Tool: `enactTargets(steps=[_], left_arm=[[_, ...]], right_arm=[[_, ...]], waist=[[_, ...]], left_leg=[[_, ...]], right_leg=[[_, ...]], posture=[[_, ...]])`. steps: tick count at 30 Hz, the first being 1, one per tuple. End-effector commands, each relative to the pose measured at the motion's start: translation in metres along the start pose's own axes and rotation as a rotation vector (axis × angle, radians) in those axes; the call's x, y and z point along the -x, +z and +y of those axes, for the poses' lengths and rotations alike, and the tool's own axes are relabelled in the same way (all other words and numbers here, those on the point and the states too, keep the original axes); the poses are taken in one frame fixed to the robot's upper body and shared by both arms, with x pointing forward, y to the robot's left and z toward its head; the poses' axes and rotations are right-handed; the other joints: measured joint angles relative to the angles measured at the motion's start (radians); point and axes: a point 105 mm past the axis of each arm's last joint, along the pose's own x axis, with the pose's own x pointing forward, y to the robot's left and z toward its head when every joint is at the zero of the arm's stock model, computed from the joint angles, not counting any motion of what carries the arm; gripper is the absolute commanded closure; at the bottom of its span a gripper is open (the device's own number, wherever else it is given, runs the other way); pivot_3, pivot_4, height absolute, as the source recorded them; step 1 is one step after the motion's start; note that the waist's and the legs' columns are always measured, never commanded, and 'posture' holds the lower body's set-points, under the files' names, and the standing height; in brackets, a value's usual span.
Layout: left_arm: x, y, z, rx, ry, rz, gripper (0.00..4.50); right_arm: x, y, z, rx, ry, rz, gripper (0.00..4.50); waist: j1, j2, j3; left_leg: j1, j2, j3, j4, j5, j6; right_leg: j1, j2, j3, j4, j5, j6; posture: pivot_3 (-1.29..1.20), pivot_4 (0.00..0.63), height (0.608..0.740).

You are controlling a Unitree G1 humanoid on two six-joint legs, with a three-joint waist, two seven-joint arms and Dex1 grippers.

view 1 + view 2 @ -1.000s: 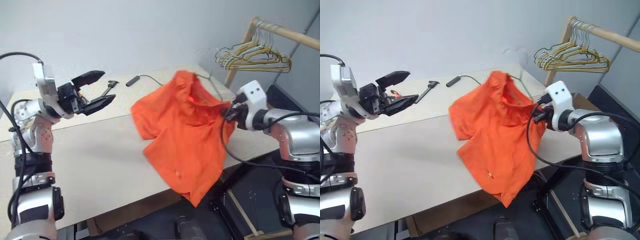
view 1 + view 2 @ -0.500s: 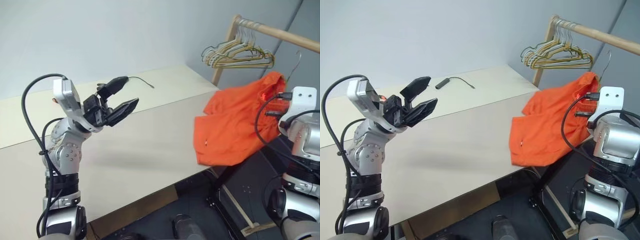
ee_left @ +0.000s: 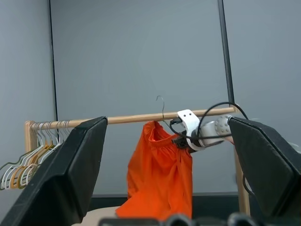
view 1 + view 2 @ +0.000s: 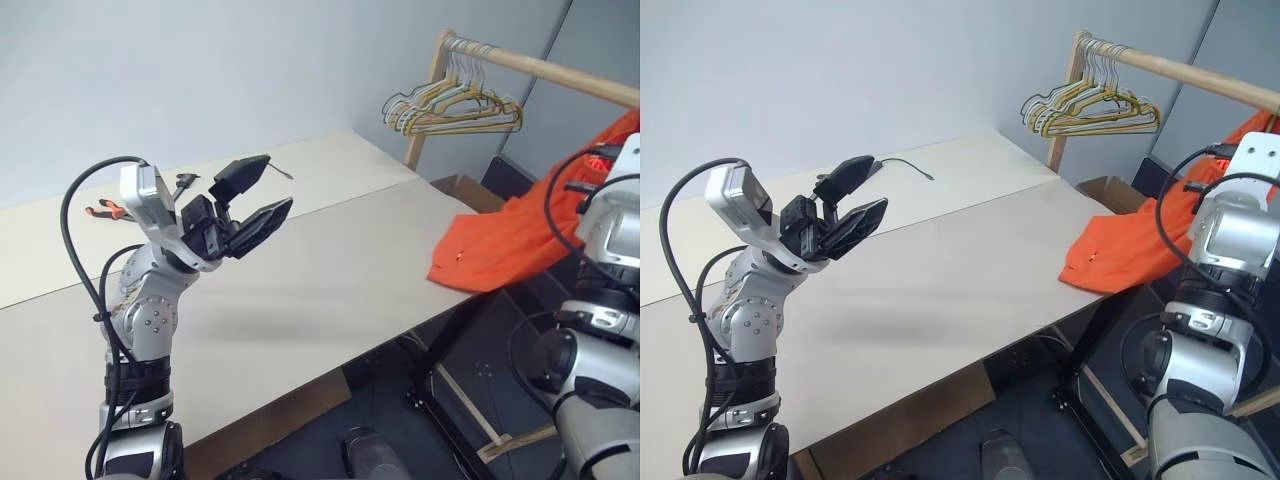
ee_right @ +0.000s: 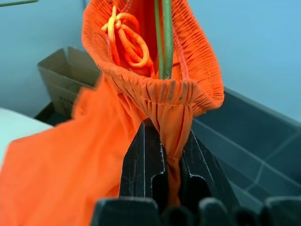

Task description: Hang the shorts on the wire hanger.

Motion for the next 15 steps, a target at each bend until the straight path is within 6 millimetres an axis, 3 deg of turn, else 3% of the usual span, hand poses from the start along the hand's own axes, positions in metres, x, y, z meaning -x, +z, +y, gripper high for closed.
enactTargets(steps=[1,8,15], left_arm=[[-0.002,0.004,-0.004,-0.044,-0.015,0.005,0.05],[-0.004,0.000,-0.007,-0.045,-0.024,0.012,0.05],[-0.002,-0.002,-0.010,-0.046,-0.025,0.026,0.05]], right_arm=[[-0.006,0.023,-0.010,-0.120,-0.006,-0.001,4.50],[-0.017,0.025,-0.020,-0.239,0.000,0.083,4.50],[-0.018,0.009,-0.018,-0.254,-0.009,0.205,4.50]], waist=[[0.000,0.001,0.000],[0.001,0.002,0.000],[0.003,0.002,0.001]], left_leg=[[0.000,0.000,0.000,-0.002,0.000,0.001],[0.000,-0.004,0.000,-0.013,0.002,0.003],[-0.001,-0.005,0.000,-0.013,0.001,0.004]], right_leg=[[0.000,0.000,0.001,-0.002,0.000,0.000],[0.000,-0.001,0.005,-0.011,0.000,0.003],[0.000,-0.002,0.005,-0.014,0.000,0.004]], posture=[[-0.25,0.000,0.740],[-0.25,0.000,0.740],[-0.24,0.000,0.740]])
